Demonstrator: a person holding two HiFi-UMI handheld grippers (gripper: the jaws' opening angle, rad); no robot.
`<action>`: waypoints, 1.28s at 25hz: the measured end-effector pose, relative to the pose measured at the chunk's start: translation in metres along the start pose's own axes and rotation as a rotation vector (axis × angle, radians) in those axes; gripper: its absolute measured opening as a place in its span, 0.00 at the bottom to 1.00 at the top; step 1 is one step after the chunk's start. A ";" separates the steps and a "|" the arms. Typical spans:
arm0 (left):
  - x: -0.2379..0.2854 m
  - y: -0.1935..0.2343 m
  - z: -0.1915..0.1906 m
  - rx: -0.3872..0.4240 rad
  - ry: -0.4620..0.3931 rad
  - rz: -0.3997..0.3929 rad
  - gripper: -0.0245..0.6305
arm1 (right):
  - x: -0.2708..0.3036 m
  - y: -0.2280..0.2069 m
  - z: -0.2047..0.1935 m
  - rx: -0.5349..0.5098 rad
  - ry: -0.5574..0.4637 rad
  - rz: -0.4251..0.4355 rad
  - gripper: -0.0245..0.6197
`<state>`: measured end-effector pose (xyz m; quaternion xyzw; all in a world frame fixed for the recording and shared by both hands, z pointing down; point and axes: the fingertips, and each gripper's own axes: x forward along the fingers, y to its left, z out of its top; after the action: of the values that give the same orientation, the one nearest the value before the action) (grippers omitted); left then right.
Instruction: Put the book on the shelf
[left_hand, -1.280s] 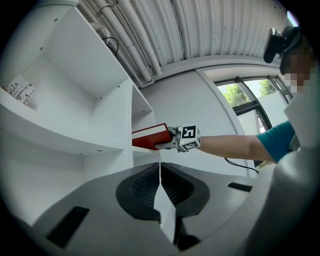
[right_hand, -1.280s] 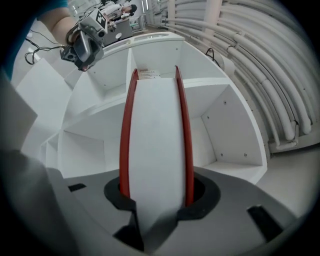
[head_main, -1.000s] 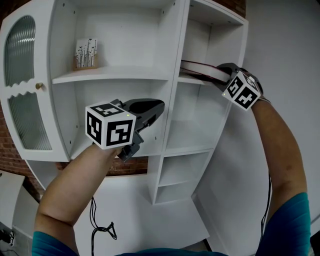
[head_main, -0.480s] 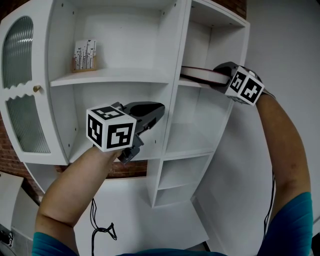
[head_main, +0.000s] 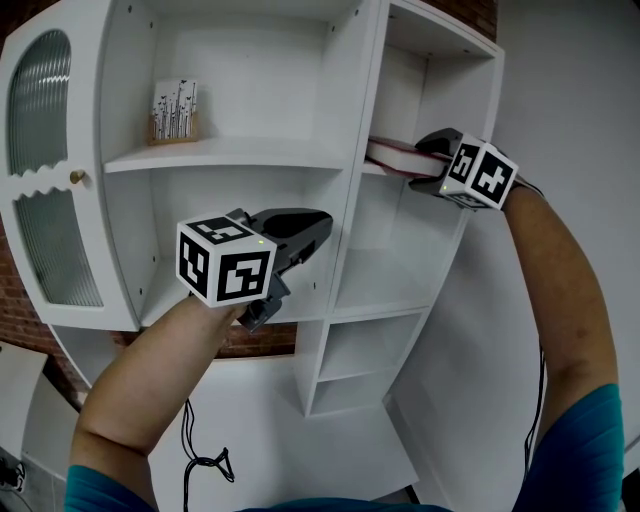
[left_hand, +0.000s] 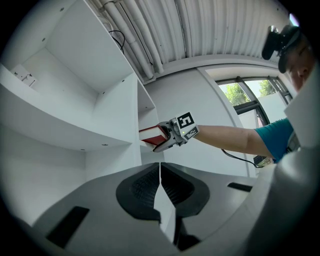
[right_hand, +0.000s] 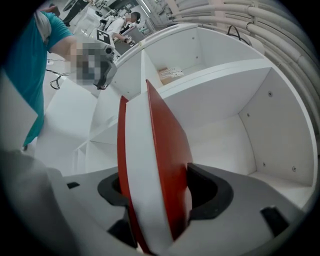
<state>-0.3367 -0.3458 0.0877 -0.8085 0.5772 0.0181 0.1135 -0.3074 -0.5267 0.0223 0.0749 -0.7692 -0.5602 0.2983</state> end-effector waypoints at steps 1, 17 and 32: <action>-0.001 0.001 -0.001 -0.001 0.001 0.000 0.07 | 0.004 0.001 0.001 0.001 0.001 0.005 0.46; -0.010 0.018 -0.012 -0.026 0.002 0.004 0.07 | 0.033 -0.004 0.010 0.052 -0.039 0.081 0.52; -0.006 0.002 -0.007 -0.027 0.002 -0.028 0.07 | -0.007 -0.007 0.010 0.125 -0.135 -0.077 0.52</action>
<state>-0.3415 -0.3422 0.0956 -0.8178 0.5658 0.0235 0.1022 -0.3082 -0.5178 0.0117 0.0849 -0.8176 -0.5258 0.2187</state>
